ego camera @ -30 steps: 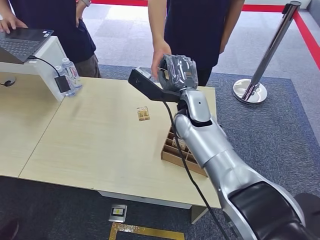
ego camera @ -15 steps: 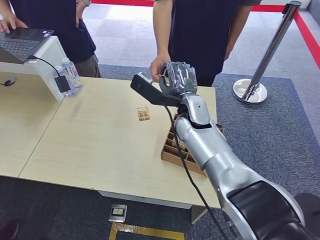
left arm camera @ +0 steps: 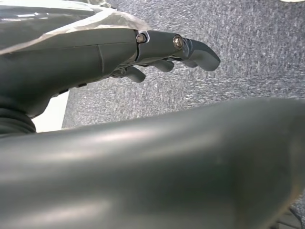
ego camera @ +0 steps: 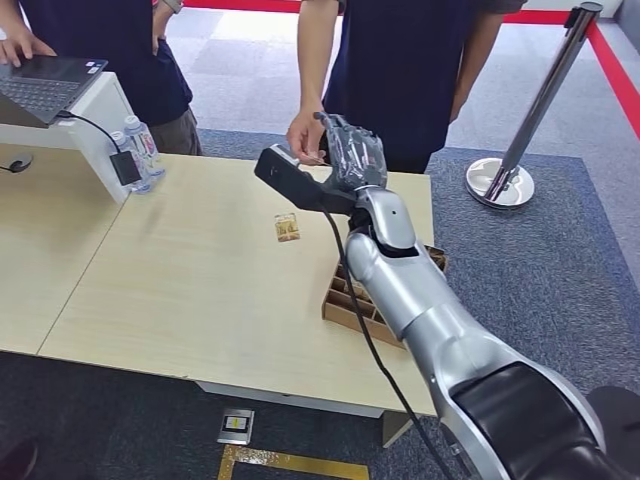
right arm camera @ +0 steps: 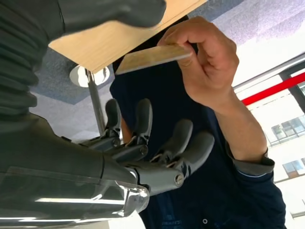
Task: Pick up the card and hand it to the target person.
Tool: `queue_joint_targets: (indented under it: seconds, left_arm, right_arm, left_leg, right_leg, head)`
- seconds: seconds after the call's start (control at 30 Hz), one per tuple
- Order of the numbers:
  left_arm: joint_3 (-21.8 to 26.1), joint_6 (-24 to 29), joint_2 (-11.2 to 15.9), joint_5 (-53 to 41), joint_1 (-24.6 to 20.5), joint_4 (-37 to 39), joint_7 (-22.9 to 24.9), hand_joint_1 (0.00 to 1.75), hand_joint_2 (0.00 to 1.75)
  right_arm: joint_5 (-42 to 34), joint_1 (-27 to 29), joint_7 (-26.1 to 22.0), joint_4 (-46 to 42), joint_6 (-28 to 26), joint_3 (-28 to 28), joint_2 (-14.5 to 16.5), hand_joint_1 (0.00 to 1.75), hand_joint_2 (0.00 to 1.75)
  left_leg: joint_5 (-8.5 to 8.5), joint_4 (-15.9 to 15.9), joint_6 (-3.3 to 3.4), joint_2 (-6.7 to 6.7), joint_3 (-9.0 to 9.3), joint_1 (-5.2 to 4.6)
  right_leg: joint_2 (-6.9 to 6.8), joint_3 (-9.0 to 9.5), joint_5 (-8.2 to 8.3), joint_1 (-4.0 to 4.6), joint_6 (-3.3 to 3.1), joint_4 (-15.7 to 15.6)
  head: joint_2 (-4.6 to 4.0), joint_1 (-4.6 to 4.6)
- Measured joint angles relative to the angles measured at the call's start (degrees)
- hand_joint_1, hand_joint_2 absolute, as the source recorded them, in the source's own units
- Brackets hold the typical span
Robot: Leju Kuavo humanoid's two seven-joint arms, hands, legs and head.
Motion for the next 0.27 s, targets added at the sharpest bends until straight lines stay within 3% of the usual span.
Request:
queue_joint_targets:
  seconds: [0.27]
  left_arm:
    - [0.0, 0.24, -0.32, 0.01, -0.01, -0.01, 0.32, 0.0, 0.0]
  right_arm:
    - [0.41, -0.39, -0.05, -0.01, -2.39, 0.07, 0.04, 0.0, 0.0]
  left_leg:
    - [0.01, 0.0, -0.01, 0.0, 0.0, 0.0]
  right_leg:
    - [0.0, -0.01, 0.0, 0.0, 0.0, 0.0]
  head:
    - [0.0, 0.0]
